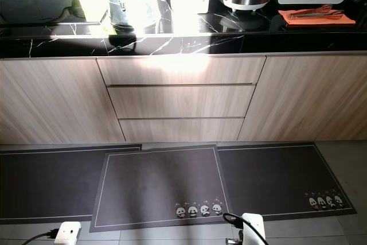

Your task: Kitchen organization

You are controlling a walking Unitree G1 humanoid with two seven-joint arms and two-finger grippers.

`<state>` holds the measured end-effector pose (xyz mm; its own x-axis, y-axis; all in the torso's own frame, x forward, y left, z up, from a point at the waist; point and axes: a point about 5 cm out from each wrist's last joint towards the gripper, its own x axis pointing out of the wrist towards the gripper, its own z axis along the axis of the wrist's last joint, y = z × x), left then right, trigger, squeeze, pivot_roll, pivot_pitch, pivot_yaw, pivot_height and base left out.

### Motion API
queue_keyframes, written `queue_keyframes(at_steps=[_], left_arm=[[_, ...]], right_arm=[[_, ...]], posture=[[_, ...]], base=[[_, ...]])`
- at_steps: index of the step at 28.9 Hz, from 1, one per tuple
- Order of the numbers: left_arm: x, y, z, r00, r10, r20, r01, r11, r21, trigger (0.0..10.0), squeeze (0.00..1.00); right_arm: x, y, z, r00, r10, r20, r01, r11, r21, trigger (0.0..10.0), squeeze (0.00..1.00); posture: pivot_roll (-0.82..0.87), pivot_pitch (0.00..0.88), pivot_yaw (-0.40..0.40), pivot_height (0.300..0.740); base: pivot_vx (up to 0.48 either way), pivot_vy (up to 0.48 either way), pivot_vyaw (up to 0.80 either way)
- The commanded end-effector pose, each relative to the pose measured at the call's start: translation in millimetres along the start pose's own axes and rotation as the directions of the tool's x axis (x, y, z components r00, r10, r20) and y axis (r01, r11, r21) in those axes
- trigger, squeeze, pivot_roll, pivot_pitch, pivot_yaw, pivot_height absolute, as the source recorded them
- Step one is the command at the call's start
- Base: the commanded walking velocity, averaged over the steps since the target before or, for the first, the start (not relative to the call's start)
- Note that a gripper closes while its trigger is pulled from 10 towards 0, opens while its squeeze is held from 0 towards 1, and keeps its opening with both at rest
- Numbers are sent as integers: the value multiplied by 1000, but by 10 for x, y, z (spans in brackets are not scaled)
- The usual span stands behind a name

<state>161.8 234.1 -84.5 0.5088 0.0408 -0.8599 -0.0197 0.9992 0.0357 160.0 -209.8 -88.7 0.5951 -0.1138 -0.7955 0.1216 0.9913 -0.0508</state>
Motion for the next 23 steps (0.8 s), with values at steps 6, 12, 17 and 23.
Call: queue_keyframes(at_steps=[6, 12, 17, 23], left_arm=[[81, -327, 583, 986, -88, 141, 53, 972, 229, 10000, 0], [81, -327, 583, 986, -88, 141, 53, 972, 229, 10000, 0], [89, -619, 984, 966, -123, 227, 67, 968, 242, 10000, 0], [90, -616, 986, 967, -116, 228, 63, 971, 230, 10000, 0]], right_arm=[[-72, 127, -267, 997, 57, -44, -47, 979, 199, 10000, 0], [-72, 127, -267, 997, 57, -44, -47, 979, 199, 10000, 0], [27, 219, 92, 998, 42, 50, -51, 977, 206, 10000, 0], [30, 228, 105, 998, 46, 54, -56, 975, 214, 10000, 0]], posture=[[-130, 0, 106, 740], [-130, 0, 106, 740], [-101, 0, 117, 740], [-94, 0, 120, 740]], base=[[0, 0, 0], [0, 0, 0], [0, 0, 0], [0, 0, 0]])
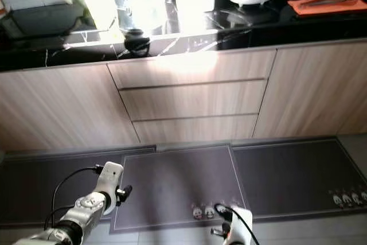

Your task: Kitchen organization

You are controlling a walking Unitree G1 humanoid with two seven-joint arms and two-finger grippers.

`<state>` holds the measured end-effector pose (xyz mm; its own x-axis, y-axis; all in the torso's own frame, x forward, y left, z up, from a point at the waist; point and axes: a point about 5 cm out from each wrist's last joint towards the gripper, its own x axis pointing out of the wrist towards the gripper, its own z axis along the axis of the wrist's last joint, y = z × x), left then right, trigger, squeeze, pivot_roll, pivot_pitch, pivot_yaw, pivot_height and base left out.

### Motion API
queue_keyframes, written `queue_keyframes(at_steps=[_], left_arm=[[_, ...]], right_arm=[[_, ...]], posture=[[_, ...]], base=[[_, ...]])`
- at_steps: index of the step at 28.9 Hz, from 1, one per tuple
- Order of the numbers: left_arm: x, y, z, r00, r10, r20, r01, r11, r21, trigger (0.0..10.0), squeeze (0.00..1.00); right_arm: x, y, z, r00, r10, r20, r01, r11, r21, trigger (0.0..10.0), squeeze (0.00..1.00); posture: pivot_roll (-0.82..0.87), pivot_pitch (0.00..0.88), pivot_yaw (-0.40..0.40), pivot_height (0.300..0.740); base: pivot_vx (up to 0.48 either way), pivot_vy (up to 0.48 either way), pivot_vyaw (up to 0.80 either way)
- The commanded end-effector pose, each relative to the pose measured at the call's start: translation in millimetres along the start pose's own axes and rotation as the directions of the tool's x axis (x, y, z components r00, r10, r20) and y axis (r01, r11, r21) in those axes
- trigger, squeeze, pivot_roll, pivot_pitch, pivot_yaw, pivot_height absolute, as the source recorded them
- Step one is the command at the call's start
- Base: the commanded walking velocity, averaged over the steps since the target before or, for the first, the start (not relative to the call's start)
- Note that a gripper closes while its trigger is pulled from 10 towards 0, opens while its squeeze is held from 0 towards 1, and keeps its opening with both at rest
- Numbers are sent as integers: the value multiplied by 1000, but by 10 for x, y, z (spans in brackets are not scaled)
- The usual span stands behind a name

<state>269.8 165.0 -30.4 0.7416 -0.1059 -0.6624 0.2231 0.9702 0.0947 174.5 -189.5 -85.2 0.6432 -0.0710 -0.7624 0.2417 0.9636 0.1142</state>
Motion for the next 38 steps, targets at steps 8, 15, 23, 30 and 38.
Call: queue_keyframes(at_steps=[8, 15, 23, 30, 38], left_arm=[[-58, 86, -252, 995, 48, -87, -52, 998, -36, 10000, 0], [-79, 160, -291, 991, 99, -91, -111, 985, -135, 10000, 0], [-83, 61, -363, 987, 121, -102, -142, 962, -234, 10000, 0], [-126, 96, -492, 981, 130, -144, -157, 968, -197, 10000, 0], [-170, 208, -564, 977, 145, -159, -175, 966, -190, 10000, 0]], right_arm=[[3, 17, 2, 1000, 10, 1, -10, 1000, 24, 10000, 0], [6, -64, 48, 1000, 15, -8, -16, 999, -29, 10000, 0], [-3, -225, 131, 1000, 11, 5, -11, 997, -77, 10000, 0], [6, -127, 97, 1000, 26, 2, -26, 997, -74, 10000, 0], [-10, -63, -3, 999, 33, -18, -34, 998, -57, 10000, 0]], posture=[[-64, 0, 85, 740], [-48, 0, 29, 740], [-43, 0, -28, 740], [-57, 0, 0, 740], [-74, 0, 35, 740]], base=[[0, 0, 0], [0, 0, 0], [0, 0, 0], [0, 0, 0], [0, 0, 0]])
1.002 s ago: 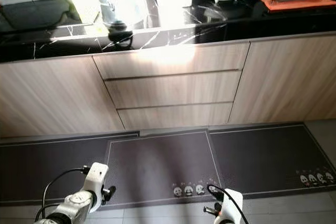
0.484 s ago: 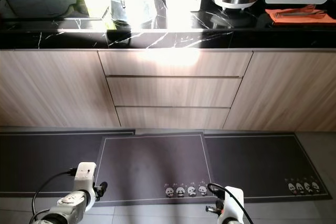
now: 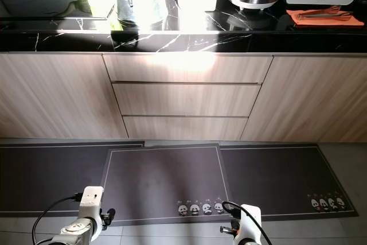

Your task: Kitchen organization

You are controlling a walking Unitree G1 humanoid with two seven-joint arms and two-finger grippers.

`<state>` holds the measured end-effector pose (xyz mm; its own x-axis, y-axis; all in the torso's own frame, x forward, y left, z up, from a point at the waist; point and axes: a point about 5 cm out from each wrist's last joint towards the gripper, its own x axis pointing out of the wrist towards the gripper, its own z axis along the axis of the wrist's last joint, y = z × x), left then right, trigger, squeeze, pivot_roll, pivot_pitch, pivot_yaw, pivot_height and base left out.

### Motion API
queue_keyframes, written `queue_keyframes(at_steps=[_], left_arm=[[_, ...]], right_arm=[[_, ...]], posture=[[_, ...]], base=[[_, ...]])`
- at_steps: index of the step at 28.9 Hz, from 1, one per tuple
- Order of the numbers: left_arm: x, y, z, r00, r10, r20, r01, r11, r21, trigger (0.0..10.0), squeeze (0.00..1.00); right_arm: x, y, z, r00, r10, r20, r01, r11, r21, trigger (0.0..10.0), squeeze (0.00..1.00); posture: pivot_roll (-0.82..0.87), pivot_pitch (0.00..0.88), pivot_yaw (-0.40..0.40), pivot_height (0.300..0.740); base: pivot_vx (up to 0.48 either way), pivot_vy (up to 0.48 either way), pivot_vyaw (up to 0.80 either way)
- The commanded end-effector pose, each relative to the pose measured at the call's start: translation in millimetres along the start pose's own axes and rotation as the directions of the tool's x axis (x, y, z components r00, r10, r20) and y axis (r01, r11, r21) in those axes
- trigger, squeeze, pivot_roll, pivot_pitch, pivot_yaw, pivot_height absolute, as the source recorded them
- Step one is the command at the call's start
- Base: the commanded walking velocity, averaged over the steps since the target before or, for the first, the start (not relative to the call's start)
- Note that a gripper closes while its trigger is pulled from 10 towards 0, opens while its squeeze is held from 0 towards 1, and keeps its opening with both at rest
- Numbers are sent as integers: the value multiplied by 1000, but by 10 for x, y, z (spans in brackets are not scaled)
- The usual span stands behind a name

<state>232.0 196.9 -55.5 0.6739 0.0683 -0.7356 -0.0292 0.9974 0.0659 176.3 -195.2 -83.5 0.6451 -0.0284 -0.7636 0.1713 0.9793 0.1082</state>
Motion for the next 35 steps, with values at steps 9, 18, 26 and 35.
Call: queue_keyframes(at_steps=[9, 18, 26, 35], left_arm=[[-5, 32, -25, 1000, -2, -12, 2, 1000, 0, 10000, 0], [1, -13, -1, 1000, -4, 1, 4, 1000, -14, 10000, 0], [5, -21, 15, 1000, 3, 0, -3, 1000, -15, 10000, 0], [8, -21, 30, 1000, 3, 3, -3, 1000, -17, 10000, 0]], right_arm=[[-34, -32, -104, 1000, -16, -20, 16, 1000, -1, 10000, 0], [-24, -17, -64, 1000, -2, -8, 2, 1000, -27, 10000, 0], [-19, 7, -69, 1000, 1, -11, -2, 1000, -20, 10000, 0], [-34, 3, -115, 1000, 5, -22, -5, 1000, -25, 10000, 0]], posture=[[-72, 0, 36, 740], [-71, 0, 28, 740], [-73, 0, 29, 740], [-76, 0, 30, 740]], base=[[0, 0, -381], [0, 0, 0], [0, -452, 498], [0, -469, 0]])
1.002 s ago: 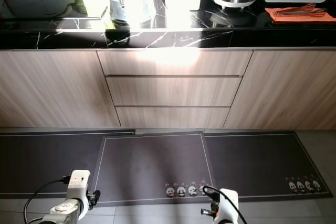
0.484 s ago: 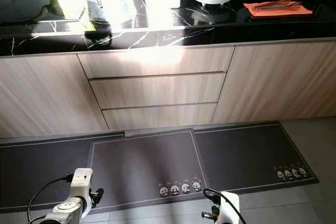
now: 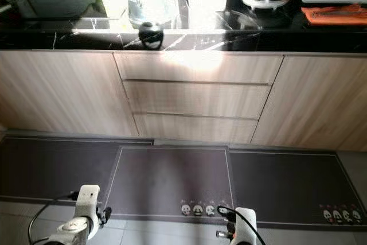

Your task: Kitchen organization

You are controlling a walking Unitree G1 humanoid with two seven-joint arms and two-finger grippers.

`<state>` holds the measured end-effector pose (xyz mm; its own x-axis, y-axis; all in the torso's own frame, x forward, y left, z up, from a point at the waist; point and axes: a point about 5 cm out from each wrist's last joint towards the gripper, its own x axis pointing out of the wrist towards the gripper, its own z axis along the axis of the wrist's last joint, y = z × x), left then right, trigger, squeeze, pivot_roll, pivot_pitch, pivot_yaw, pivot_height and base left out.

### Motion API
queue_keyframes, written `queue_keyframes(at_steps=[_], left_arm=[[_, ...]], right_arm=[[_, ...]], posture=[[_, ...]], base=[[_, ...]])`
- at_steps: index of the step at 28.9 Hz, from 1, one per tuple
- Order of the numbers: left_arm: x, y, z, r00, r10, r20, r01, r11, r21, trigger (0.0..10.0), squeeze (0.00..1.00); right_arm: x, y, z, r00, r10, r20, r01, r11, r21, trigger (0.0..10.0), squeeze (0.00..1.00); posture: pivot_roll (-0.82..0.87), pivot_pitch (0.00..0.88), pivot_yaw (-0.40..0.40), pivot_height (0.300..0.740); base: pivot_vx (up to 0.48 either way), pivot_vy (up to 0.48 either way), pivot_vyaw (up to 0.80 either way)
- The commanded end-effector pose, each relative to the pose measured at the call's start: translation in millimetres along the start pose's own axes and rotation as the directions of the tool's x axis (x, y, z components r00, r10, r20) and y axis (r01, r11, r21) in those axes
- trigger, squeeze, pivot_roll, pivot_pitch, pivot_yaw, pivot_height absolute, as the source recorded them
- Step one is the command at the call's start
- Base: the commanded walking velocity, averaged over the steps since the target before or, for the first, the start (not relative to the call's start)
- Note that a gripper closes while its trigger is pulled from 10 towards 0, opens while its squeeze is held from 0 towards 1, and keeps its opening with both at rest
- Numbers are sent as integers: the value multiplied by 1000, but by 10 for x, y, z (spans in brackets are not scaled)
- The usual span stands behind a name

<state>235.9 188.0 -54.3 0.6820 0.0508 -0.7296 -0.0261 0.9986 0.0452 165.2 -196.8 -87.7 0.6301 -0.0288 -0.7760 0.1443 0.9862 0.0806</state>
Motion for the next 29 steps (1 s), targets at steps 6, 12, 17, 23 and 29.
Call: queue_keyframes(at_steps=[6, 12, 17, 23, 29], left_arm=[[-2, 72, 11, 1000, 20, -3, -20, 1000, -10, 10000, 0], [0, 65, 18, 1000, 17, -1, -17, 1000, -13, 10000, 0], [0, 60, 19, 1000, 15, 0, -15, 1000, -16, 10000, 0], [1, 56, 21, 1000, 13, 0, -13, 1000, -15, 10000, 0], [0, 62, 20, 1000, 13, 0, -13, 1000, -13, 10000, 0]], right_arm=[[2, 34, -17, 1000, 15, -8, -14, 1000, 10, 10000, 0], [-1, 25, -27, 1000, 12, -14, -12, 1000, 9, 10000, 0], [-25, -36, -82, 999, 8, -33, -8, 1000, 1, 10000, 0], [-49, -110, -109, 999, 2, -35, -2, 1000, 4, 10000, 0], [-76, -140, -168, 999, 2, -41, -2, 1000, 7, 10000, 0]], posture=[[-81, 0, 27, 740], [-81, 0, 25, 740], [-82, 0, 21, 740], [-83, 0, 24, 740], [-81, 0, 26, 740]], base=[[0, -469, 0], [0, -469, 0], [0, -469, 0], [0, -469, 0], [0, -468, 0]])
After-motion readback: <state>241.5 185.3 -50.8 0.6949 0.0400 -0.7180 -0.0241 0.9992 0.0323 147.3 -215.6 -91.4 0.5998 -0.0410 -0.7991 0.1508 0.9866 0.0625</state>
